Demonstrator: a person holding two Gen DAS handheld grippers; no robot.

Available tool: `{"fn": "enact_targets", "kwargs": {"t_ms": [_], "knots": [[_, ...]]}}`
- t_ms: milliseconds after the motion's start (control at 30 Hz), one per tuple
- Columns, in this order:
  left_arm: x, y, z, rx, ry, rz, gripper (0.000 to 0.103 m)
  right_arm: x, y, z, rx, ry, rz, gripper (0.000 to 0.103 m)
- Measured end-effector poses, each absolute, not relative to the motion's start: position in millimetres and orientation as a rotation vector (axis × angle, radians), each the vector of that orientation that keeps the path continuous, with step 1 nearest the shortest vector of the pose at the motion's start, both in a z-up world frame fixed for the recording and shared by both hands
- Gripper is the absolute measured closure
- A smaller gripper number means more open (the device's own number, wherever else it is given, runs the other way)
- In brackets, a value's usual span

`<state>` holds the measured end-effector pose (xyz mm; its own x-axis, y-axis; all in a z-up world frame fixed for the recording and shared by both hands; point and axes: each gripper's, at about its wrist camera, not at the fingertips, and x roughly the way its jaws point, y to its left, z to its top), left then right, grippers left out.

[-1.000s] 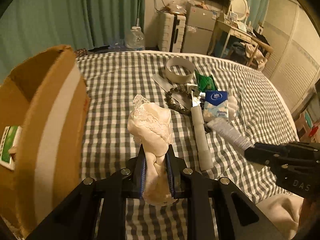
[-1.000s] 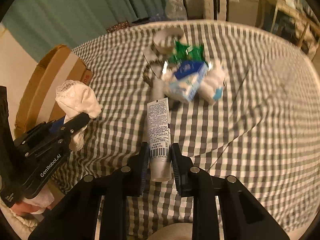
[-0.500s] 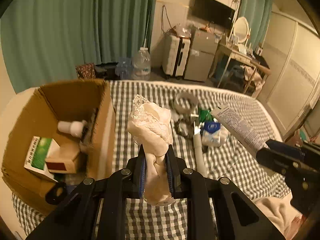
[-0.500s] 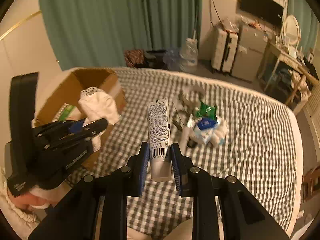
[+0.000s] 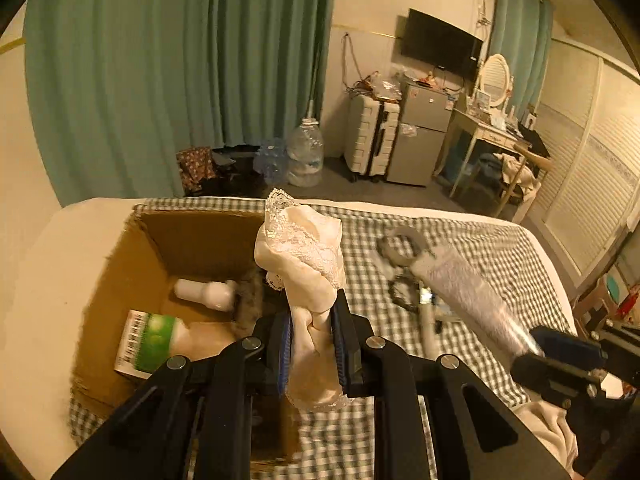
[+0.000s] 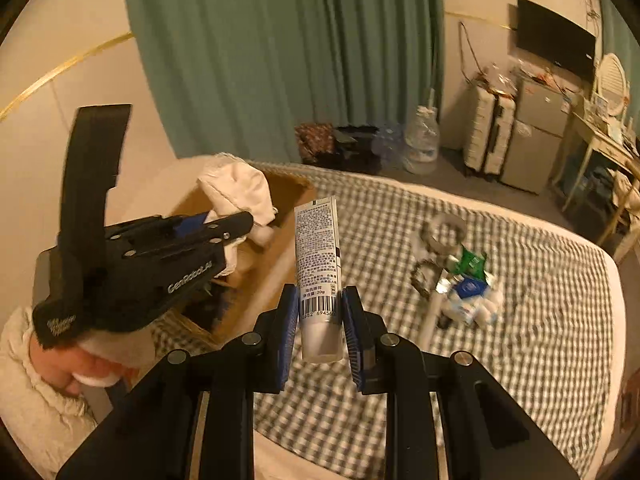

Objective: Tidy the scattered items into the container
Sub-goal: 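Carry the cloth with the left gripper into the box while the right drops the toothpaste in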

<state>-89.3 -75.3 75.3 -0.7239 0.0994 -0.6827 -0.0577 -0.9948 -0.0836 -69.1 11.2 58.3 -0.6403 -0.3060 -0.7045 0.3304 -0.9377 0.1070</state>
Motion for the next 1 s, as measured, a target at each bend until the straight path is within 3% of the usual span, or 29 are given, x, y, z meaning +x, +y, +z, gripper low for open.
{"fn": "enact_targets", "kwargs": {"t_ms": [267,800,833,867,900,933,1000], "knots": [[-110.4,-143.3,77.2,-1.2,-0.021,2.927,0.085,-100.3,-43.4,50.0,1.084,0.02,-2.448,0.081],[-175.0,-196.0,-20.4,-1.482,-0.026,2.816,0.085,-171.5,-117.5,-35.6,1.251,-0.085,-2.323,0.08],[-177.4,-194.9,-22.0,-1.481,-0.011,2.813,0.076,-171.9,-118.3,-36.6,1.23,-0.096,-2.333,0.08],[-181.6,-193.2,-23.2,-1.487,0.011,2.809,0.054,-171.1,-118.0,-35.7,1.21,-0.108,-2.341,0.068],[-185.5,-193.6,-23.5,-1.499,0.025,2.811,0.039,-170.1,-116.7,-34.2,1.214,-0.118,-2.345,0.055],[-188.2,-193.4,-23.3,-1.518,0.052,2.839,0.015,-170.4,-113.3,-32.6,1.221,-0.127,-2.354,0.035],[-186.8,-194.5,-20.1,-1.491,0.061,2.891,0.011,-165.6,-105.6,-26.9,1.2,-0.13,-2.382,0.033]]}}
